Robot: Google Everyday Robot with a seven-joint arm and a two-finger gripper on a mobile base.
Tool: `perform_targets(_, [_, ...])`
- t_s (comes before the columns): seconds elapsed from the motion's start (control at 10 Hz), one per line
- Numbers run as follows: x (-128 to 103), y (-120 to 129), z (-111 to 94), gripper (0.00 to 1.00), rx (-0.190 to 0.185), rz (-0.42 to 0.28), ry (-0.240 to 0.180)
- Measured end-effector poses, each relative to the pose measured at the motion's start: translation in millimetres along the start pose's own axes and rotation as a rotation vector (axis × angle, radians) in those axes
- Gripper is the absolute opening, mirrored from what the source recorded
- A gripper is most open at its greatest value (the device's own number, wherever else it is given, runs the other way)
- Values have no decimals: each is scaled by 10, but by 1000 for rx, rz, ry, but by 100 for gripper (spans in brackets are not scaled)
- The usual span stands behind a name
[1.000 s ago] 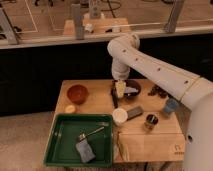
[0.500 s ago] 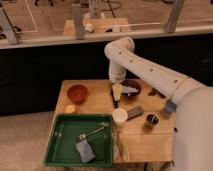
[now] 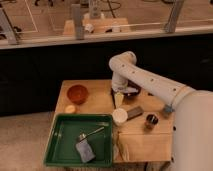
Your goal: Wipe red bowl with brush
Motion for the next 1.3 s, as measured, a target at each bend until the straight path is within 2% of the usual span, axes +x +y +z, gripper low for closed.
perform_targets(0.5, [-22,-2,3,80,-1,-2,-2])
perform_targets(0.8, [-110,-200,42,80,-2,76,-17])
perform_targets(1.0, [-110,-353,111,80,-24,153,-23])
perform_targets(1.3, [-243,-434,250,80,-48,182,-33])
